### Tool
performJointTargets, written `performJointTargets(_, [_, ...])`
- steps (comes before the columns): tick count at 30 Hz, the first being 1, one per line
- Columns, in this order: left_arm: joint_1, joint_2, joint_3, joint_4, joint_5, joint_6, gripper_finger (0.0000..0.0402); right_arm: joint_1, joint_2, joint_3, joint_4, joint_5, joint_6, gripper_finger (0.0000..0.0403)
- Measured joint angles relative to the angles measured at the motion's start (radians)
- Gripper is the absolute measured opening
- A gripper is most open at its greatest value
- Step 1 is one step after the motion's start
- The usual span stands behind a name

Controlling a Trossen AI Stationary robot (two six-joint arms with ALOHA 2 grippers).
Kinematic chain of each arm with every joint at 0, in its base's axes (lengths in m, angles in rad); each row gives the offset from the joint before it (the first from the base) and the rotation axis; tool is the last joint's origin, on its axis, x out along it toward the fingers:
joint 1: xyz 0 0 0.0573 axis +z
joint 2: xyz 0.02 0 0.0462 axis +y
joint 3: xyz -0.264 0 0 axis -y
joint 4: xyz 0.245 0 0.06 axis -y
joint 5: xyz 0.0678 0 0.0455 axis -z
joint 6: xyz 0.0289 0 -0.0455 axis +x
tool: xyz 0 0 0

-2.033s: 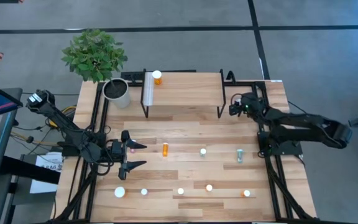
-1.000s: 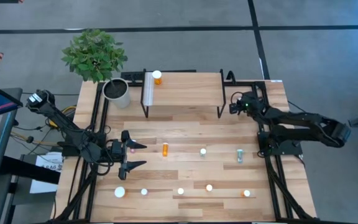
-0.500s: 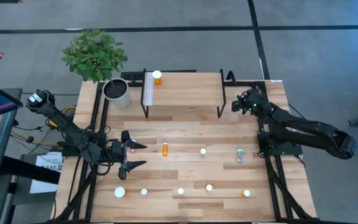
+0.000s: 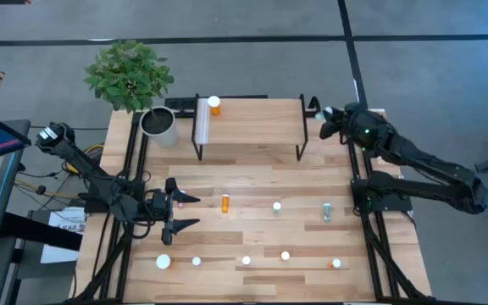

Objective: Pick and place medicine bottles onto shelf by color
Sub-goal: Put the top right green pill bottle on the shelf

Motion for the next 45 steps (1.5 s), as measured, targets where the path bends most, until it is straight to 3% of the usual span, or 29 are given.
performJointTargets(7, [0.000, 0.000, 0.000, 0.010, 0.000, 0.008, 0.0277, 0.071, 0.103, 0.151, 0.019, 0.000, -0.031, 0.0139])
performJointTargets(18, [0.003, 0.000, 0.000, 0.032, 0.000, 0.032, 0.0277, 0.144, 0.448, 0.410, 0.102, -0.005, -0.116, 0.0143])
performJointTargets(33, [0.068, -0.036, 0.065, 0.086, 0.026, 0.144, 0.0277, 0.135, 0.911, 0.860, 0.003, -0.218, -0.229, 0.0143])
performJointTargets(45, [0.142, -0.034, 0.065, 0.018, 0.065, 0.081, 0.0277, 0.101, 1.129, 1.002, -0.078, -0.266, -0.270, 0.0142])
